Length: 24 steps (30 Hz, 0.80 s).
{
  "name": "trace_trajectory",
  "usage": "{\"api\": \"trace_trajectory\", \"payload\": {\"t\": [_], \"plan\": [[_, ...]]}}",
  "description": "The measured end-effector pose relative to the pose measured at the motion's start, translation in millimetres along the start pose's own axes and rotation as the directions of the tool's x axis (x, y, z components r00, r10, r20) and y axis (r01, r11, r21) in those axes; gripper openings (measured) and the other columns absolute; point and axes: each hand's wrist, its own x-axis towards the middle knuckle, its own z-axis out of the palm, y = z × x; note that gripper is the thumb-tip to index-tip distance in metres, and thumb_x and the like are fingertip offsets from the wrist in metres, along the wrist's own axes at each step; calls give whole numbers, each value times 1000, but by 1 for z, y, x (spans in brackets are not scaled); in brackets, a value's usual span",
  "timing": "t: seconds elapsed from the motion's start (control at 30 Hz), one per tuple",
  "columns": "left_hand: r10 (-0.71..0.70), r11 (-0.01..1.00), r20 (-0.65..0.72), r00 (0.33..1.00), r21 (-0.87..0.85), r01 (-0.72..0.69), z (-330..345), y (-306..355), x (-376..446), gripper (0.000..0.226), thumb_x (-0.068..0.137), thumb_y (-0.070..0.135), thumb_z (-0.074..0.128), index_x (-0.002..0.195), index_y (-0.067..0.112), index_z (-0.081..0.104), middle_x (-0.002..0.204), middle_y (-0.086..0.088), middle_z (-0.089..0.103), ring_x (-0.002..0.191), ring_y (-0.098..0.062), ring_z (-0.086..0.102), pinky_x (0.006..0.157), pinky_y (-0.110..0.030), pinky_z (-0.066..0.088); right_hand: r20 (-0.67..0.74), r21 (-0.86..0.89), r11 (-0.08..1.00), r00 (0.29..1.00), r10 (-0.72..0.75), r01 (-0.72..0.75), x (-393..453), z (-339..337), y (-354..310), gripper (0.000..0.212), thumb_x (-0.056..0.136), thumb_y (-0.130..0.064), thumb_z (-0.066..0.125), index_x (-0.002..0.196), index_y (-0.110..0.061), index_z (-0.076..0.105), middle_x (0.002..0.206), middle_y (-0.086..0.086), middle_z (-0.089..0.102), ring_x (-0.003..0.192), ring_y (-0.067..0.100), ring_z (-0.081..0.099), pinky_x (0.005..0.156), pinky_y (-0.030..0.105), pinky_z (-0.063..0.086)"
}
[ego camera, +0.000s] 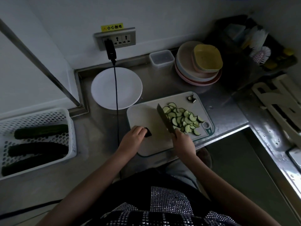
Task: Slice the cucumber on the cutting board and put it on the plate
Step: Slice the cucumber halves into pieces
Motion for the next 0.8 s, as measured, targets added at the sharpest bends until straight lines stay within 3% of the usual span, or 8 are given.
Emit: {"api": "trace_trajectory", "payload": {"t": [0.1, 0.27, 0.8], "plan": [[92, 993, 25, 995, 72, -94, -1, -1, 0, 13, 78, 6, 55, 89, 4, 62, 89, -11, 59, 85, -26, 51, 63, -39, 53, -28, 54, 997, 998, -54, 55, -8, -2, -10, 20, 99, -28, 40, 89, -11, 45, 81, 16, 59, 75, 37, 59, 59, 38, 46], [71, 993, 45, 996, 87, -75, -1, 0, 1, 25, 82, 19, 44, 90, 4, 64, 92, -12, 60, 87, -26, 47, 63, -36, 53, -4, 141, 980, 990, -144, 143, -30, 7, -28, 20, 99, -26, 43, 92, -8, 48, 81, 21, 61, 74, 39, 58, 56, 37, 39], [61, 992, 65, 996, 102, -68, -6, 6, 9, 31, 76, 15, 38, 87, 1, 63, 86, -13, 59, 84, -24, 42, 57, -33, 49, 74, 21, 987, 984, -163, 162, -28, 22, -30, 22, 100, -32, 40, 98, -11, 47, 89, 20, 62, 82, 40, 60, 60, 37, 41]]}}
